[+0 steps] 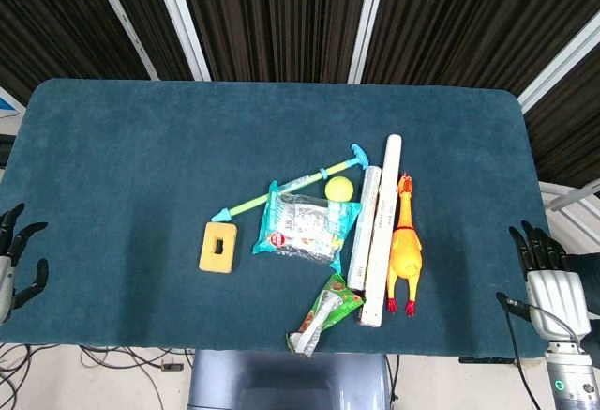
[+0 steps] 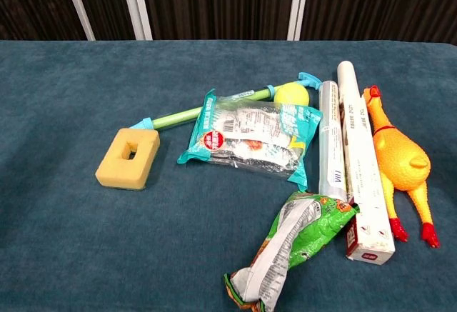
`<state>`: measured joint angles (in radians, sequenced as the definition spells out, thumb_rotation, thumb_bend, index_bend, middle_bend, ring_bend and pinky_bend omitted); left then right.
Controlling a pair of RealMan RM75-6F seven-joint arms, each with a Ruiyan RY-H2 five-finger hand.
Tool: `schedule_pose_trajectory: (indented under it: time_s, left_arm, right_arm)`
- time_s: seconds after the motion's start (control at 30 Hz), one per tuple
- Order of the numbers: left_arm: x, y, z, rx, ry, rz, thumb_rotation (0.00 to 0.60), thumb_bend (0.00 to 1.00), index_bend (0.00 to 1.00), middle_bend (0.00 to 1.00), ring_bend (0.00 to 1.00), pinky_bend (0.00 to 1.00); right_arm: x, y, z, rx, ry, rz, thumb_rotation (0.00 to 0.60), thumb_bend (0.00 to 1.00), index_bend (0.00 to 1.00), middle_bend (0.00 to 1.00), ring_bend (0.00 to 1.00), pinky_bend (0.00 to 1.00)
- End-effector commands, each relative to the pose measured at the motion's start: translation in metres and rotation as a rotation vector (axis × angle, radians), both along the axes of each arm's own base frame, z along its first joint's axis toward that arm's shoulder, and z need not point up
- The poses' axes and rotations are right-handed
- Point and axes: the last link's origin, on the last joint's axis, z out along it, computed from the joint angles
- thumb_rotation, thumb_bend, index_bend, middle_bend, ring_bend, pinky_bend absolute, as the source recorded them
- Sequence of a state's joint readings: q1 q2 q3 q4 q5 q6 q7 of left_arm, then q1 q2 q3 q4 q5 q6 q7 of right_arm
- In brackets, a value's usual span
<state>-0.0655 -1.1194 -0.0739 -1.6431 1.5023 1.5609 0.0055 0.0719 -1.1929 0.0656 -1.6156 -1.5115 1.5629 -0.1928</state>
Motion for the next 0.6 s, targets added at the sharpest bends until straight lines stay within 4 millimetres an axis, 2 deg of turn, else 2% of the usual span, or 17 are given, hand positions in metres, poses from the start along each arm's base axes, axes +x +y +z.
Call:
schedule_pose_trajectory:
  time_s: [0.03, 0.6]
  left_arm:
    - [-0.0003, -0.0001, -0.0001, -0.001, 0.000, 0.001, 0.600, 0.49, 0.20, 0.00, 0.00, 0.00]
    - [-0.0002, 0.0008, -0.0003, 0.010, -0.008, -0.001, 0.600, 0.49, 0.20, 0.00, 0.00, 0.00]
  right_arm:
    - [0.0001, -0.0001, -0.0006, 0.003, -0.002, 0.000, 0.600, 0.11, 0.00, 0.02, 0.08, 0.15]
    - [-0.0014, -0.0014, -0.0030, 0.067, -0.006, 0.033, 0.600, 0.11, 0.00, 0.02, 0.08, 0.15]
